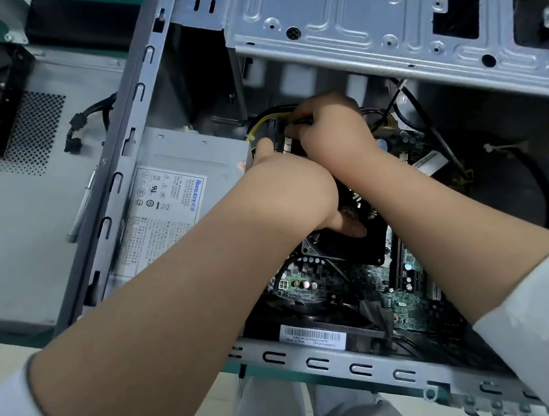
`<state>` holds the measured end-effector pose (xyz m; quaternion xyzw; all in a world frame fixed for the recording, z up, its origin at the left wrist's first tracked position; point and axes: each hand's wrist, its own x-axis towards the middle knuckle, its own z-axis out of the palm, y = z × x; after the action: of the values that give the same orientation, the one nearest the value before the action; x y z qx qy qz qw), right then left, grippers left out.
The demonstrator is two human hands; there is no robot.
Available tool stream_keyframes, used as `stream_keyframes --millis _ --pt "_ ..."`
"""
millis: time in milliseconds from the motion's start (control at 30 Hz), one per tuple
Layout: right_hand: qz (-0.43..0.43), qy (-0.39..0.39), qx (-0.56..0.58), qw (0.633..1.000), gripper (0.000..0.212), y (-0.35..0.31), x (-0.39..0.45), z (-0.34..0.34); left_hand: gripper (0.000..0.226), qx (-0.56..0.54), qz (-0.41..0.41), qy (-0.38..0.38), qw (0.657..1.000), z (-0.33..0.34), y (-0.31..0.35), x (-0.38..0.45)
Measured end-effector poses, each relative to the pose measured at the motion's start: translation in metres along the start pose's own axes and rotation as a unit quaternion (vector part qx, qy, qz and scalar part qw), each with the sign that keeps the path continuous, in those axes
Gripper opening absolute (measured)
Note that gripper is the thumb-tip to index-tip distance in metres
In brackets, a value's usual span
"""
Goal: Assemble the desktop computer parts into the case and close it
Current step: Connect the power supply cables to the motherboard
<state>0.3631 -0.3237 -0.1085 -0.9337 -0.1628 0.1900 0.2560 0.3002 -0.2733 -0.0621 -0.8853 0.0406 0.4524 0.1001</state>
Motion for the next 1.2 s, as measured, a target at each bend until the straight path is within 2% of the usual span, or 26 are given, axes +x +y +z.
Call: stream_keyframes --millis 267,567,767,900,1000,1133,1200 --pt "-0.054 0.026 -0.110 0.992 0.021 0.000 -0.002 0.000 0.076 -0.044 0.008 -0.006 0.999 0.000 0.001 0.002" --pt "-0.090 -0.011 -0.142 0.986 0.023 0.000 0.005 0.002 0.067 -0.081 0.011 -0.016 0.997 -0.004 -0.003 0.000" --pt "-0.104 0.038 -0.220 0.969 0.019 -0.002 0.003 0.004 0.065 -0.095 0.007 -0.017 0.995 -0.005 -0.001 -0.002" --pt "-0.120 0.026 -0.240 0.963 0.016 -0.007 0.002 -0.001 0.066 -0.093 0.005 -0.024 0.995 -0.005 -0.002 -0.003" --pt "-0.136 0.008 -0.255 0.957 0.006 -0.013 0.000 -0.007 0.064 -0.097 0.006 -0.028 0.995 -0.006 -0.002 -0.002" --pt "-0.118 -0.039 -0.236 0.964 0.002 -0.019 -0.002 -0.014 0.067 -0.094 0.010 -0.029 0.995 -0.005 -0.002 0.000" --pt "-0.073 -0.056 -0.202 0.975 0.016 -0.019 0.001 -0.014 0.080 -0.088 0.011 -0.031 0.996 -0.005 -0.002 0.000"
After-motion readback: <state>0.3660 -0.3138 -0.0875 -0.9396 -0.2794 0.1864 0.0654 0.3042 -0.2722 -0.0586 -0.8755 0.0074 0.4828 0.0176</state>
